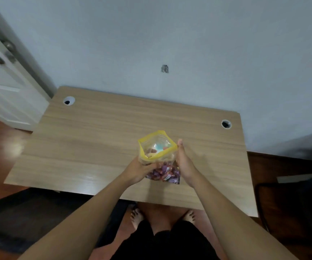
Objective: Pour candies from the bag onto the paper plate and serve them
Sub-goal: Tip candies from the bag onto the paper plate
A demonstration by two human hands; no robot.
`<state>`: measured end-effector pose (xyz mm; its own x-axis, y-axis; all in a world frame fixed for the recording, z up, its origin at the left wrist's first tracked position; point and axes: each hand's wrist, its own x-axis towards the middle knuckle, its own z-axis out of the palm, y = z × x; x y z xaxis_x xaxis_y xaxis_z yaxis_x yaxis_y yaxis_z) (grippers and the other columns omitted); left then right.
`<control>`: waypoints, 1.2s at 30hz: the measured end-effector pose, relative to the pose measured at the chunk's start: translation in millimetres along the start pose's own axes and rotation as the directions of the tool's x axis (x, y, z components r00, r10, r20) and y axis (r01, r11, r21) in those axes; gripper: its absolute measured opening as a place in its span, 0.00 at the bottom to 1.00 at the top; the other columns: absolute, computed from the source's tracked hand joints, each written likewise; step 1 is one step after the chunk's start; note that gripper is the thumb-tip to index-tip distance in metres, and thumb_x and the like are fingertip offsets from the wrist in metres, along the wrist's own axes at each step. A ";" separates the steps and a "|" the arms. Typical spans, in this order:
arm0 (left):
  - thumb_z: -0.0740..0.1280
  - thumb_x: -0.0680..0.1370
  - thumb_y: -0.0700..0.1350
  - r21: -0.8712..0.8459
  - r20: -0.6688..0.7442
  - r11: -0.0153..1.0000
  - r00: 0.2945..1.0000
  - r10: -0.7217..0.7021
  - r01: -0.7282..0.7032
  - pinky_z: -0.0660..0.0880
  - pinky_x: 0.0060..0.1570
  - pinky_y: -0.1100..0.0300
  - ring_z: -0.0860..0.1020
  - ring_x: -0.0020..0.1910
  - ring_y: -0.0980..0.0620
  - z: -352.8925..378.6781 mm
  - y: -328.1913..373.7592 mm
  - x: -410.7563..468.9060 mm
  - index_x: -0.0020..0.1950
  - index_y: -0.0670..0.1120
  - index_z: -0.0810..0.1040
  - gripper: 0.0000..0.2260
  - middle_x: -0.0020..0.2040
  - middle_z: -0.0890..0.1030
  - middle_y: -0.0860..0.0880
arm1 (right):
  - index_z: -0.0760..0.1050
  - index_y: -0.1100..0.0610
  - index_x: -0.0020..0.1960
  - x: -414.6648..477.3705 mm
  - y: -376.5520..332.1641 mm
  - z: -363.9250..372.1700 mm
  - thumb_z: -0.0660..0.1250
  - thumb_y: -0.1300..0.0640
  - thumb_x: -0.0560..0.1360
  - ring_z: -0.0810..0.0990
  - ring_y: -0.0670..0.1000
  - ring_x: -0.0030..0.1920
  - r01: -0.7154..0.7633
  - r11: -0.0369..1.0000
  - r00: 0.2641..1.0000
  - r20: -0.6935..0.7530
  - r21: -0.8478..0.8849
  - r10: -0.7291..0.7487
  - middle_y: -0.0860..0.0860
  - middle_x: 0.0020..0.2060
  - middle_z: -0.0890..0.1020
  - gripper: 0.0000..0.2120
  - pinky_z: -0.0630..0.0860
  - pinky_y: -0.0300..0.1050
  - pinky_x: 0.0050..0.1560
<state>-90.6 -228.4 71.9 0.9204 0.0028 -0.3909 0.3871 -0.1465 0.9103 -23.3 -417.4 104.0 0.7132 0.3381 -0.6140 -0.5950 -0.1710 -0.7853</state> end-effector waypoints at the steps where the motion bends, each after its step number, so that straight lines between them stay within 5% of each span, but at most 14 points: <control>1: 0.79 0.78 0.51 0.016 0.002 0.999 1.000 -0.028 0.028 0.81 0.56 0.64 0.85 0.58 0.58 4.8 -5.0 3.9 0.68 0.51 0.81 0.20 0.59 0.87 0.54 | 0.81 0.56 0.70 3.4 7.6 -1.8 0.47 0.24 0.79 0.84 0.60 0.67 0.001 0.999 1.000 0.011 0.044 -0.001 0.63 0.62 0.86 0.45 0.78 0.57 0.72; 4: 0.75 0.77 0.61 0.104 0.007 0.991 0.996 -0.089 0.087 0.80 0.67 0.49 0.85 0.60 0.58 15.5 -25.1 10.7 0.66 0.59 0.83 0.19 0.59 0.88 0.59 | 0.78 0.59 0.73 8.4 26.8 -8.7 0.50 0.27 0.79 0.83 0.64 0.67 -0.015 0.988 1.000 -0.010 0.156 0.017 0.64 0.63 0.85 0.43 0.84 0.52 0.62; 6: 0.73 0.78 0.64 0.126 0.008 0.986 0.994 -0.107 0.105 0.80 0.68 0.49 0.85 0.61 0.60 23.0 -30.0 11.3 0.68 0.61 0.81 0.20 0.61 0.88 0.60 | 0.82 0.52 0.69 11.5 39.9 -12.0 0.52 0.28 0.81 0.85 0.61 0.65 0.005 0.997 1.000 -0.020 0.074 -0.004 0.60 0.61 0.88 0.36 0.81 0.52 0.65; 9: 0.71 0.83 0.55 0.091 0.038 0.992 0.995 -0.088 0.085 0.79 0.64 0.63 0.84 0.61 0.64 35.6 -29.4 11.6 0.70 0.61 0.80 0.14 0.62 0.87 0.59 | 0.82 0.51 0.67 17.5 62.6 -15.9 0.59 0.29 0.80 0.87 0.48 0.61 0.052 0.981 0.998 -0.010 -0.184 -0.055 0.49 0.57 0.90 0.31 0.79 0.48 0.65; 12: 0.69 0.84 0.55 0.008 0.039 0.994 0.994 -0.106 0.106 0.83 0.63 0.50 0.87 0.56 0.55 44.8 -37.7 17.1 0.72 0.56 0.79 0.17 0.61 0.88 0.53 | 0.83 0.49 0.63 25.8 83.3 -20.4 0.62 0.27 0.78 0.86 0.41 0.60 0.035 0.961 0.994 -0.090 -0.275 -0.062 0.42 0.55 0.89 0.30 0.77 0.42 0.63; 17: 0.68 0.82 0.62 -0.020 0.056 0.988 0.987 -0.152 0.153 0.73 0.76 0.48 0.79 0.72 0.58 54.0 -50.7 25.5 0.78 0.59 0.74 0.24 0.71 0.82 0.59 | 0.83 0.34 0.54 33.8 94.3 -25.8 0.59 0.38 0.85 0.84 0.42 0.62 0.021 0.928 0.995 -0.087 -0.373 -0.058 0.39 0.56 0.88 0.14 0.74 0.46 0.68; 24: 0.66 0.84 0.61 -0.008 0.086 0.974 0.971 -0.224 0.225 0.72 0.78 0.47 0.79 0.72 0.58 62.9 -68.6 37.1 0.78 0.56 0.75 0.23 0.71 0.83 0.58 | 0.83 0.42 0.58 56.4 116.7 -39.9 0.58 0.35 0.82 0.86 0.47 0.59 -0.053 0.894 0.997 -0.069 -0.445 0.025 0.43 0.55 0.89 0.18 0.79 0.51 0.67; 27: 0.66 0.85 0.59 0.016 0.105 0.969 0.963 -0.247 0.247 0.74 0.75 0.50 0.82 0.67 0.56 64.2 -68.8 39.0 0.74 0.55 0.78 0.19 0.68 0.84 0.55 | 0.82 0.53 0.58 60.6 121.2 -43.5 0.59 0.38 0.82 0.86 0.53 0.43 -0.143 0.877 0.989 -0.108 -0.458 0.105 0.50 0.44 0.88 0.22 0.81 0.50 0.53; 30: 0.63 0.87 0.52 -0.003 0.134 0.975 0.967 -0.218 0.220 0.82 0.58 0.62 0.84 0.55 0.59 67.3 -66.3 42.9 0.66 0.57 0.80 0.10 0.61 0.86 0.49 | 0.81 0.56 0.59 62.6 122.3 -46.6 0.59 0.40 0.84 0.78 0.47 0.37 -0.173 0.863 0.984 -0.115 -0.475 0.134 0.46 0.37 0.82 0.21 0.74 0.45 0.45; 33: 0.61 0.88 0.53 0.057 0.163 0.981 0.968 -0.193 0.186 0.75 0.57 0.76 0.81 0.59 0.62 67.5 -71.7 45.9 0.70 0.53 0.80 0.14 0.63 0.85 0.51 | 0.79 0.50 0.52 63.4 120.7 -49.5 0.60 0.43 0.86 0.76 0.41 0.37 -0.177 0.857 0.984 -0.115 -0.484 0.138 0.43 0.35 0.79 0.14 0.71 0.41 0.41; 36: 0.63 0.85 0.62 0.093 0.160 0.971 0.960 -0.231 0.218 0.75 0.73 0.59 0.81 0.69 0.54 67.0 -82.5 49.6 0.73 0.57 0.78 0.20 0.69 0.84 0.52 | 0.76 0.48 0.49 65.5 120.8 -52.0 0.59 0.44 0.87 0.75 0.44 0.37 -0.187 0.856 0.982 -0.108 -0.483 0.153 0.42 0.34 0.77 0.12 0.71 0.43 0.42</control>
<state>-80.6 -282.4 -31.7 0.7853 -0.1216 -0.6070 0.5718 -0.2336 0.7865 -29.1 -464.0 -35.3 0.6494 0.2058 -0.7321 -0.4633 -0.6563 -0.5955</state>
